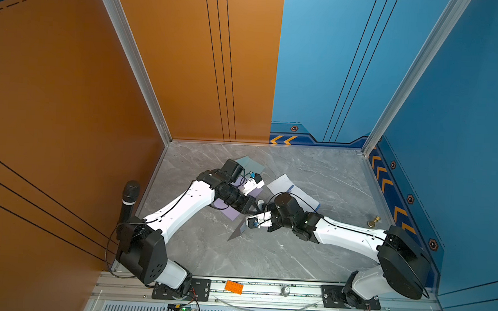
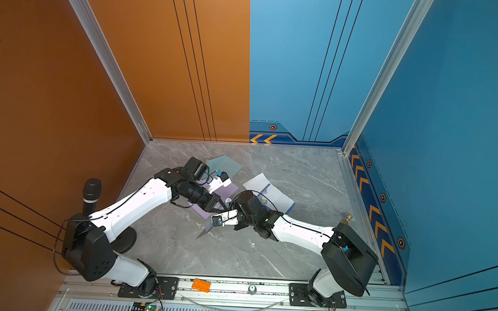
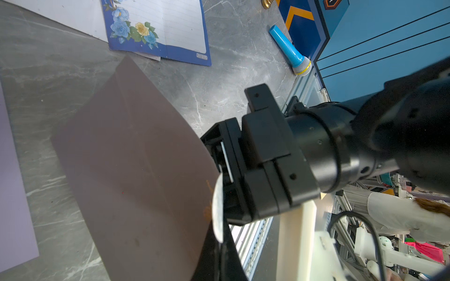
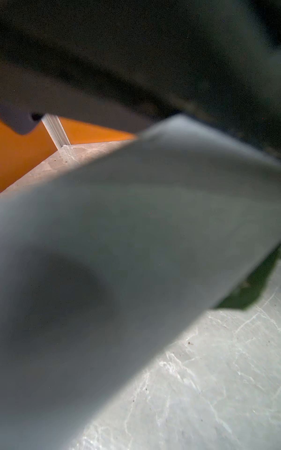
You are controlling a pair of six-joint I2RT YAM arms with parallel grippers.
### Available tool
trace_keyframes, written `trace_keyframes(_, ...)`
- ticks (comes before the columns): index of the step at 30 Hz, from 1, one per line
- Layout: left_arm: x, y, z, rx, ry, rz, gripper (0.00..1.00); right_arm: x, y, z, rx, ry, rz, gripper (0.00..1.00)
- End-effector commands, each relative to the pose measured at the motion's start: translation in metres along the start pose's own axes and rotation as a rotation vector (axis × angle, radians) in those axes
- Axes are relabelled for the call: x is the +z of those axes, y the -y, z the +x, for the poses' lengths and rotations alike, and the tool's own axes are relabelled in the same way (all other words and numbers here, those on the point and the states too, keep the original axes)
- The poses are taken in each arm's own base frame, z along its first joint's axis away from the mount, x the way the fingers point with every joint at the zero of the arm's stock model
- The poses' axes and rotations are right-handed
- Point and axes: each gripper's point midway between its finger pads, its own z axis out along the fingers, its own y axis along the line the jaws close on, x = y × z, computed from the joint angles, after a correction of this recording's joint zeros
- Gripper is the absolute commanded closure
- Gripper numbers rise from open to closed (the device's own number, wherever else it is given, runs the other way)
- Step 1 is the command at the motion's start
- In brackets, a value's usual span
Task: Fold the letter paper in half and place it into the envelope
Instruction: Place the letter paper in the envelope.
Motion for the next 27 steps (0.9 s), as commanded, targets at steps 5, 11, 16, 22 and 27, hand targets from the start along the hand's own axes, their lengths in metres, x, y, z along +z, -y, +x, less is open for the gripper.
trace_keyframes(5,-0.002,0.015,0.001,0.039,0.017,0.034,1.00,0.003,0.005,-0.029,0.016,0.115,0.010,0.97)
trace_keyframes(11,-0.001,0.014,0.001,0.037,0.015,0.034,1.00,0.003,-0.001,-0.029,0.019,0.112,-0.033,0.81)
trace_keyframes(16,-0.001,0.010,0.002,0.035,0.020,0.020,1.00,0.002,-0.007,-0.026,0.023,0.089,-0.073,0.73)
trace_keyframes(22,0.004,0.002,0.010,0.019,0.030,0.010,1.00,-0.002,-0.016,-0.017,0.032,0.034,-0.140,0.67)
trace_keyframes(27,0.005,-0.001,0.015,0.025,0.085,0.006,1.00,-0.004,-0.021,-0.009,0.068,0.014,-0.172,0.64)
